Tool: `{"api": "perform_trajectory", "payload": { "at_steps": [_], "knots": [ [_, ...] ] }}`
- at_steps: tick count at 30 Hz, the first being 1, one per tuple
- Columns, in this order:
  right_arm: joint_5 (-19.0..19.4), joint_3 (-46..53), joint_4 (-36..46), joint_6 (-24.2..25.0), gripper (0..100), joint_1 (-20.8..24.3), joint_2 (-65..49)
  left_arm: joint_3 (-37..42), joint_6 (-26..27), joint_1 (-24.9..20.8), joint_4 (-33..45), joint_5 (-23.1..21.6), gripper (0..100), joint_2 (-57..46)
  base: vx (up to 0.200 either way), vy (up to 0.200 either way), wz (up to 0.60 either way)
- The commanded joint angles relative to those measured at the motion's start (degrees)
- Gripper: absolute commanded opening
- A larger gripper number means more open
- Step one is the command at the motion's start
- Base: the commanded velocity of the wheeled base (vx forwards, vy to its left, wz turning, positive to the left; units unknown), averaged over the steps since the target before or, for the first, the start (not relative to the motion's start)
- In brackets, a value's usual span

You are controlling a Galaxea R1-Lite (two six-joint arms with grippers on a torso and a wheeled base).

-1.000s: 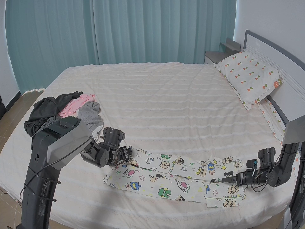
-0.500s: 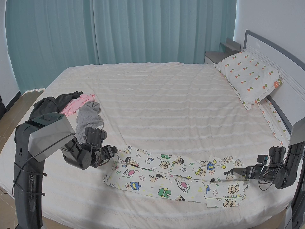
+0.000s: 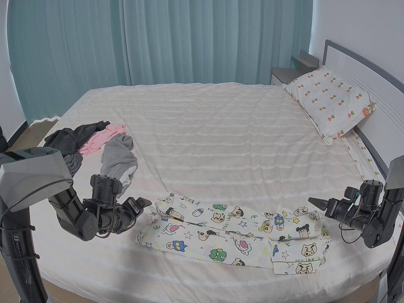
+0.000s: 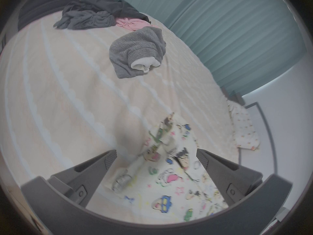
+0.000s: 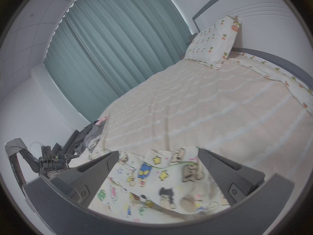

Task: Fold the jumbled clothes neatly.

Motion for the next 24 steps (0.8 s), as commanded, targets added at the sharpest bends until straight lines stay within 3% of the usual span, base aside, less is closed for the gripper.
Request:
{"api": "perform_trajectory", "payload": {
  "at_steps": [1, 3, 7, 16, 24],
  "knots": [
    [-0.1, -1.6, -0.6, 6.0, 100, 9.1, 0.6, 11.0, -6.6, -4.2, -19.7, -2.8, 100, 1.3, 0.0, 0.0, 0.0],
    [-0.3, -2.3, -1.1, 5.8, 100, 9.7, 4.3, 15.2, -6.7, -3.6, -28.7, -3.4, 100, 2.8, 0.0, 0.0, 0.0],
    [-0.2, -5.1, 0.0, 5.7, 100, 9.7, 9.6, 18.2, -6.2, -3.9, -36.4, -3.9, 100, 5.4, 0.0, 0.0, 0.0],
    [0.0, -7.1, 0.8, 5.7, 100, 8.7, 16.0, 18.8, -6.2, -4.0, -37.9, -3.9, 100, 5.8, 0.0, 0.0, 0.0],
    [-0.1, -7.9, 0.8, 5.7, 100, 3.4, 18.4, 19.1, -6.1, -4.0, -38.0, -3.9, 100, 5.9, 0.0, 0.0, 0.0]
  ]
}}
